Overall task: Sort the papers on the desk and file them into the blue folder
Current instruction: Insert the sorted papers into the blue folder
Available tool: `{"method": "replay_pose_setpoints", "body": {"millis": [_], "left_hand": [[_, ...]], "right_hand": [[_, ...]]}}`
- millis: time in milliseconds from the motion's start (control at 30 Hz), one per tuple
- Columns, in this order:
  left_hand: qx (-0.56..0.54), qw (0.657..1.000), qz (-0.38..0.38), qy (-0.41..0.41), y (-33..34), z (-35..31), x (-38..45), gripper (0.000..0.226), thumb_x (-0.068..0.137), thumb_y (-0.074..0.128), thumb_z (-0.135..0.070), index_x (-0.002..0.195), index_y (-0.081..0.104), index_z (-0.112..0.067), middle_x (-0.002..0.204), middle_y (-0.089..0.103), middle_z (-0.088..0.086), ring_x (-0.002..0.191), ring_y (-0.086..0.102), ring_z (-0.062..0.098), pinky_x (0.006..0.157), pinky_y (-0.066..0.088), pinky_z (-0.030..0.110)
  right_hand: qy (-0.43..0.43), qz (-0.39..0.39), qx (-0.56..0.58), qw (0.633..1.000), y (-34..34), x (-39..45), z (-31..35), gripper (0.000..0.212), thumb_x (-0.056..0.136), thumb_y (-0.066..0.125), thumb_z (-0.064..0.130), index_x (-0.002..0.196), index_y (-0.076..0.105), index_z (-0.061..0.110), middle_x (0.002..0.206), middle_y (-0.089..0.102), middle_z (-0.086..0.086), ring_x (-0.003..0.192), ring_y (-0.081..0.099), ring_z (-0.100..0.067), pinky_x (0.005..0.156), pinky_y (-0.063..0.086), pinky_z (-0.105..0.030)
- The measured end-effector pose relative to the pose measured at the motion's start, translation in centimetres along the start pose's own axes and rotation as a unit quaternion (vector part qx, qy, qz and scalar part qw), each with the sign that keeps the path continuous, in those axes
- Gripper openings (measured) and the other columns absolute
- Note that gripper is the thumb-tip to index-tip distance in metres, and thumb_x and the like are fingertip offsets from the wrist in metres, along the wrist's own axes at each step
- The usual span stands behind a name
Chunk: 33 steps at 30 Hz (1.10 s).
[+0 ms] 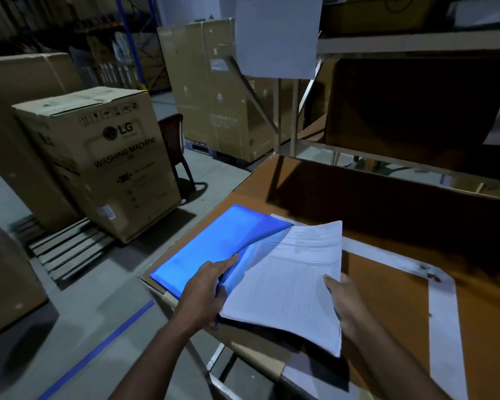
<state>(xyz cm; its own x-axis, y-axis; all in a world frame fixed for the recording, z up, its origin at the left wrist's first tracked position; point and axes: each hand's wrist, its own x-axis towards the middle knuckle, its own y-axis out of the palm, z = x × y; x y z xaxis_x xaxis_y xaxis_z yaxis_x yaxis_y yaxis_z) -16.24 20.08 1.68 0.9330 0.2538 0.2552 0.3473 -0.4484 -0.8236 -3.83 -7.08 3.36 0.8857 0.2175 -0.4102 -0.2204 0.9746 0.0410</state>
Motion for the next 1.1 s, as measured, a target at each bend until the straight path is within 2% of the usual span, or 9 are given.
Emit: {"method": "replay_pose_setpoints", "body": {"millis": [100, 300, 433, 500, 700, 833, 900, 1000, 1100], "left_hand": [[-0.078, 0.997, 0.000, -0.002, -0.2, 0.1, -0.2, 0.076, 0.088, 0.062, 0.000, 0.149, 0.049, -0.044, 0.114, 0.055, -0.028, 0.101, 0.054, -0.001, 0.085, 0.048, 0.015], [-0.104, 0.994, 0.002, -0.019, -0.5, -0.5, -0.9, 0.070, 0.079, 0.063, -0.002, 0.132, 0.063, -0.047, 0.117, 0.061, -0.013, 0.105, 0.059, 0.004, 0.082, 0.055, 0.022], [-0.062, 0.997, 0.036, 0.012, 0.2, -1.6, -1.3, 0.071, 0.077, 0.061, 0.004, 0.133, 0.063, -0.040, 0.125, 0.057, -0.033, 0.111, 0.052, 0.001, 0.083, 0.051, 0.013], [-0.070, 0.997, 0.037, 0.008, 0.6, -1.9, -1.4, 0.071, 0.078, 0.063, 0.006, 0.132, 0.063, -0.040, 0.116, 0.054, -0.036, 0.104, 0.053, 0.002, 0.079, 0.048, 0.012], [-0.132, 0.990, -0.010, -0.039, 1.3, -2.9, -1.0, 0.070, 0.079, 0.065, 0.003, 0.128, 0.061, -0.047, 0.090, 0.056, -0.015, 0.080, 0.053, 0.009, 0.069, 0.045, 0.012], [-0.157, 0.987, -0.002, -0.018, 1.7, -3.8, -0.8, 0.066, 0.076, 0.061, -0.006, 0.131, 0.062, -0.042, 0.105, 0.063, -0.015, 0.084, 0.056, 0.015, 0.073, 0.052, 0.026], [-0.129, 0.991, 0.006, -0.029, 2.1, -3.9, -0.5, 0.068, 0.079, 0.062, -0.004, 0.138, 0.056, -0.039, 0.112, 0.056, -0.021, 0.089, 0.056, 0.010, 0.073, 0.048, 0.020], [-0.082, 0.994, 0.001, -0.066, 2.6, -3.1, -0.1, 0.067, 0.083, 0.064, -0.010, 0.145, 0.051, -0.033, 0.133, 0.053, -0.014, 0.108, 0.057, 0.007, 0.083, 0.043, 0.018], [-0.020, 0.997, -0.026, -0.068, 2.9, -2.4, 0.0, 0.047, 0.095, 0.067, -0.020, 0.141, 0.059, -0.027, 0.135, 0.058, -0.010, 0.124, 0.053, 0.013, 0.094, 0.043, 0.020]], "right_hand": [[-0.001, -0.051, 0.014, 0.999, 1.3, 0.6, -0.4, 0.027, 0.106, 0.046, 0.021, 0.125, 0.062, 0.010, 0.108, 0.072, -0.010, 0.095, 0.070, -0.033, 0.085, 0.058, -0.049], [-0.002, -0.110, 0.025, 0.994, 2.5, 1.0, -1.1, 0.024, 0.105, 0.046, 0.020, 0.118, 0.063, 0.011, 0.102, 0.072, -0.009, 0.091, 0.069, -0.031, 0.087, 0.057, -0.049], [-0.003, -0.101, 0.018, 0.995, 3.6, 0.7, -1.2, 0.021, 0.106, 0.045, 0.023, 0.115, 0.062, 0.017, 0.101, 0.071, -0.006, 0.090, 0.068, -0.029, 0.079, 0.056, -0.042], [-0.011, -0.092, 0.007, 0.996, 4.1, 0.6, -1.4, 0.020, 0.106, 0.045, 0.025, 0.116, 0.061, 0.018, 0.101, 0.071, -0.005, 0.091, 0.069, -0.027, 0.081, 0.056, -0.043], [0.012, 0.013, 0.030, 0.999, 6.5, 1.1, -1.5, 0.024, 0.106, 0.045, 0.025, 0.120, 0.062, 0.014, 0.109, 0.074, -0.009, 0.098, 0.071, -0.029, 0.090, 0.057, -0.051], [0.007, 0.023, 0.007, 1.000, 8.2, 2.3, -0.9, 0.027, 0.106, 0.045, 0.025, 0.122, 0.062, 0.014, 0.108, 0.074, -0.008, 0.096, 0.072, -0.029, 0.090, 0.058, -0.050], [0.032, 0.095, -0.023, 0.995, 9.3, 2.1, -0.7, 0.030, 0.103, 0.048, 0.030, 0.123, 0.063, 0.013, 0.106, 0.075, -0.009, 0.093, 0.071, -0.027, 0.085, 0.057, -0.042], [0.069, 0.170, -0.055, 0.981, 9.1, 1.1, -0.2, 0.033, 0.104, 0.049, 0.033, 0.112, 0.061, 0.003, 0.090, 0.070, -0.017, 0.068, 0.065, -0.027, 0.062, 0.053, -0.031], [0.039, 0.147, -0.064, 0.986, 8.0, 1.4, -0.6, 0.028, 0.106, 0.044, 0.023, 0.118, 0.060, 0.004, 0.088, 0.072, -0.016, 0.058, 0.064, -0.021, 0.050, 0.050, -0.029]]}}
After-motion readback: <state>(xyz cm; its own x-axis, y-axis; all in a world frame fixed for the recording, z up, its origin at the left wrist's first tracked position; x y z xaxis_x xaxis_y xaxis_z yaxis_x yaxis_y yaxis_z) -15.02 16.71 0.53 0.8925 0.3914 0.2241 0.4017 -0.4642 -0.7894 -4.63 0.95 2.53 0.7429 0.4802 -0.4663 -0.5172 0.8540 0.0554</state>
